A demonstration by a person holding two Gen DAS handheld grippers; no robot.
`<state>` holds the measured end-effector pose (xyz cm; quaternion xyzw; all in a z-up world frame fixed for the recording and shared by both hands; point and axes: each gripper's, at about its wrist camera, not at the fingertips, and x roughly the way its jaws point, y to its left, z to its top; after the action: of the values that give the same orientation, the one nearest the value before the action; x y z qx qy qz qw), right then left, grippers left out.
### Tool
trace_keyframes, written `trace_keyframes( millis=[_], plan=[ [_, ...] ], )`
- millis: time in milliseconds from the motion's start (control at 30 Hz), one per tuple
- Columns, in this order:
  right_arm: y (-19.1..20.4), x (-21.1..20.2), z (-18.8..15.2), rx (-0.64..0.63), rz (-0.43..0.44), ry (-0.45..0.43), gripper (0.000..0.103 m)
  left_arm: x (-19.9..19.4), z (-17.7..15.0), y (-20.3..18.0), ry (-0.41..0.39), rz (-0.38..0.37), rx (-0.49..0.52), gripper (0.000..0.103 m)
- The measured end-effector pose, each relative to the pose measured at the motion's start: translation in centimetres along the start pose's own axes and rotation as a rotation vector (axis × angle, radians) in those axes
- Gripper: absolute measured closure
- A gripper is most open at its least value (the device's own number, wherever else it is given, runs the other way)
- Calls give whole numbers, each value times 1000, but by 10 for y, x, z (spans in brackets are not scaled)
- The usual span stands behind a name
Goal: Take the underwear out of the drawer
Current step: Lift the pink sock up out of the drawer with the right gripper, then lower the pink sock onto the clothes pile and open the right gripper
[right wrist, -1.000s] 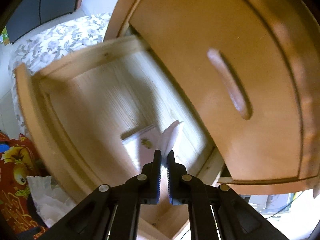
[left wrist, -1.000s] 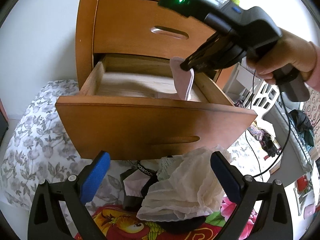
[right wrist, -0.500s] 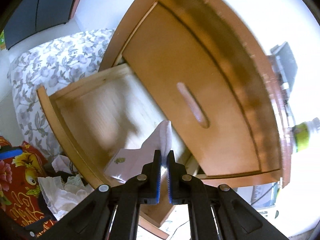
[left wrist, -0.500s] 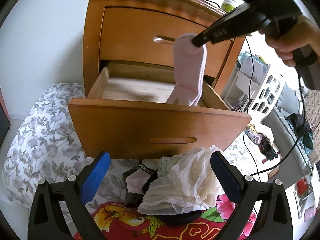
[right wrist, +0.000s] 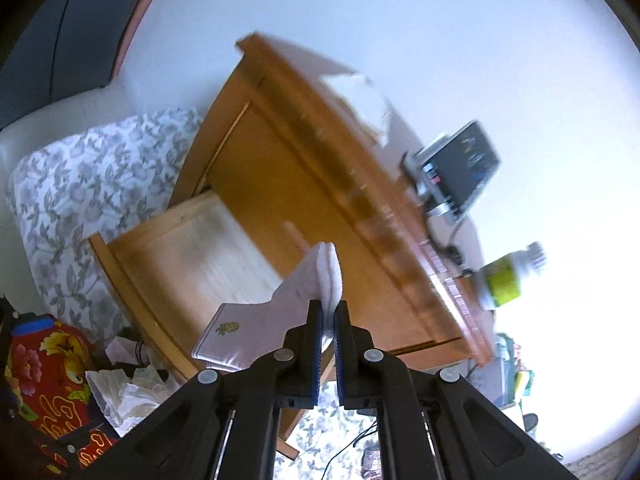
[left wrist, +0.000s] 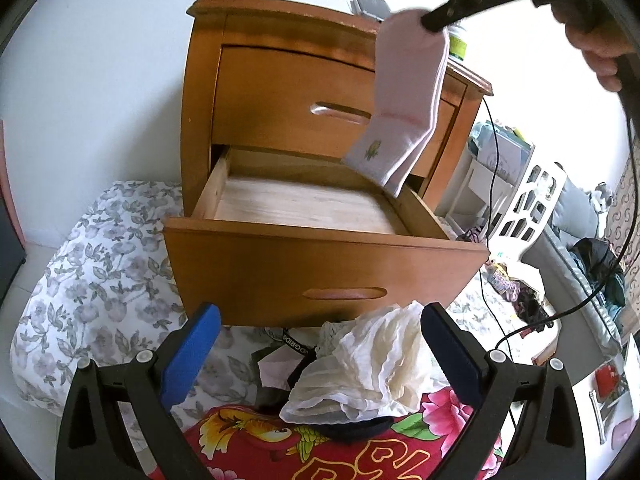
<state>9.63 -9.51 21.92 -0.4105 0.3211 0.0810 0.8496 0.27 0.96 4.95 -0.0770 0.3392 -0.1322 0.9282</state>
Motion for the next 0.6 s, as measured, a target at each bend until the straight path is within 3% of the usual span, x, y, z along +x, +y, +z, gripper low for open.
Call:
trace_keyframes(
  millis=[300,600],
  plan=[
    [-12,-59,-9,32,-14,-99,97,-23,4,-5,-37,23,14,3],
    [14,-73,-46,8,62,-120,97,-37,4,-12,-45,58,25,3]
  ],
)
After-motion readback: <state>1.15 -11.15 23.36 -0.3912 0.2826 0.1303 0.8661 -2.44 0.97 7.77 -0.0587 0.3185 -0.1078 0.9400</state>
